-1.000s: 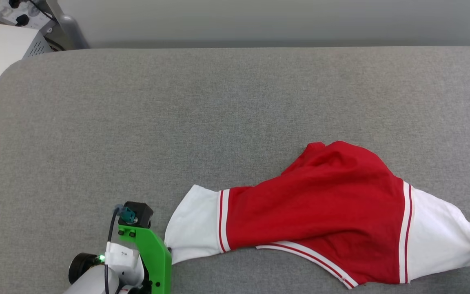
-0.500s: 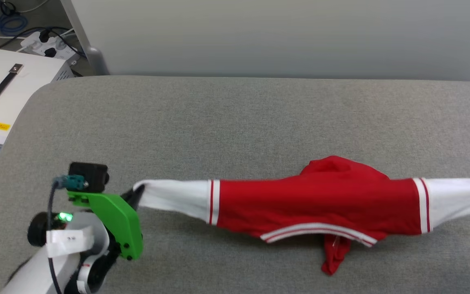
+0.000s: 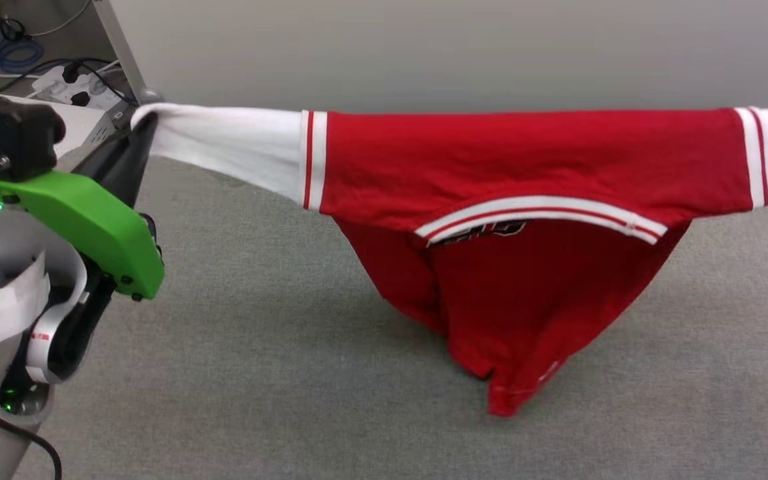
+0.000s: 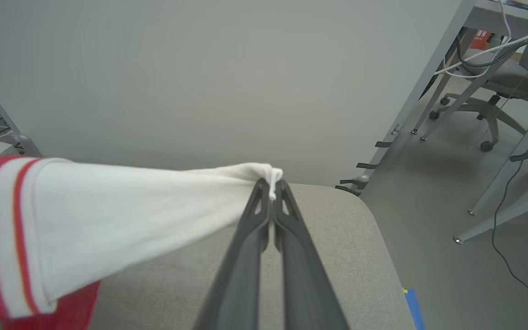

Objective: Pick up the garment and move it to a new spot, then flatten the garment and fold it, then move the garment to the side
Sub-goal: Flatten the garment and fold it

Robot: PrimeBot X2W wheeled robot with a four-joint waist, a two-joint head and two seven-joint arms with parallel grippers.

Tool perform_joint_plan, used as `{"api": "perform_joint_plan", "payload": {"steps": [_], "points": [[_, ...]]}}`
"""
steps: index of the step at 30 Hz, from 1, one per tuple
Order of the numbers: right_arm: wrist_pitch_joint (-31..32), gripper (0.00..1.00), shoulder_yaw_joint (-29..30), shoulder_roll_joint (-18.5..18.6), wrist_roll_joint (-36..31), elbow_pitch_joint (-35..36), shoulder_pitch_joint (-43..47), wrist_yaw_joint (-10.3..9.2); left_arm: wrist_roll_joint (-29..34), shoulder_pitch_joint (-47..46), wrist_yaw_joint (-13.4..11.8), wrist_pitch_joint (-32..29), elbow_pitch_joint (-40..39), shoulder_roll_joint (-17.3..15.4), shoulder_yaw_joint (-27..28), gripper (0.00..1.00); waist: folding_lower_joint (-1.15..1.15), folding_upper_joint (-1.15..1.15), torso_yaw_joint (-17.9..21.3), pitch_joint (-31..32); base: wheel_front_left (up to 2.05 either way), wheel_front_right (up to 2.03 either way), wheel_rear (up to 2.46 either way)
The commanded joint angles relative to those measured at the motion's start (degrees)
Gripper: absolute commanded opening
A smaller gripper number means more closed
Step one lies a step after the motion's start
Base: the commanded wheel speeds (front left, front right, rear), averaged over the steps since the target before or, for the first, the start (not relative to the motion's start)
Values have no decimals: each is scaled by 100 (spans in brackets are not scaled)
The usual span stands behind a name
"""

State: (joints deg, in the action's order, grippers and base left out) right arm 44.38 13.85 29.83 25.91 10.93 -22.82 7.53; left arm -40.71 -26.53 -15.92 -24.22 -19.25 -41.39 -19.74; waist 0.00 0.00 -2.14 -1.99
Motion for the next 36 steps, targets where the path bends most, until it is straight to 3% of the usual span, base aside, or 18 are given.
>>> {"api": "perform_joint_plan", "payload": {"steps": [1,10,20,28,36], "points": [[-23,0,-13,100,31,-86,-246,-4,110,-210,-45,-30,-39,-98,74,0,0,0,9,-28,0,0,0],[-202,0,-275,370,219,-698,-1634,-4,464,-1315,173,-261,-163,-510,226,0,0,0,46,-531,0,0,0],[-630,0,-777,545,-212,-1368,-3527,-4,602,-2877,937,-381,580,-758,201,0,0,0,138,-1924,0,0,0],[-1334,0,-1141,291,-548,-2580,-5155,-4,916,-4546,1560,-64,1741,-582,71,0,0,0,209,-2924,0,0,0],[-2070,0,-1401,-34,-822,-3731,-6486,-4,1359,-6152,1891,544,3149,-146,-119,0,0,0,258,-3567,0,0,0]]}}
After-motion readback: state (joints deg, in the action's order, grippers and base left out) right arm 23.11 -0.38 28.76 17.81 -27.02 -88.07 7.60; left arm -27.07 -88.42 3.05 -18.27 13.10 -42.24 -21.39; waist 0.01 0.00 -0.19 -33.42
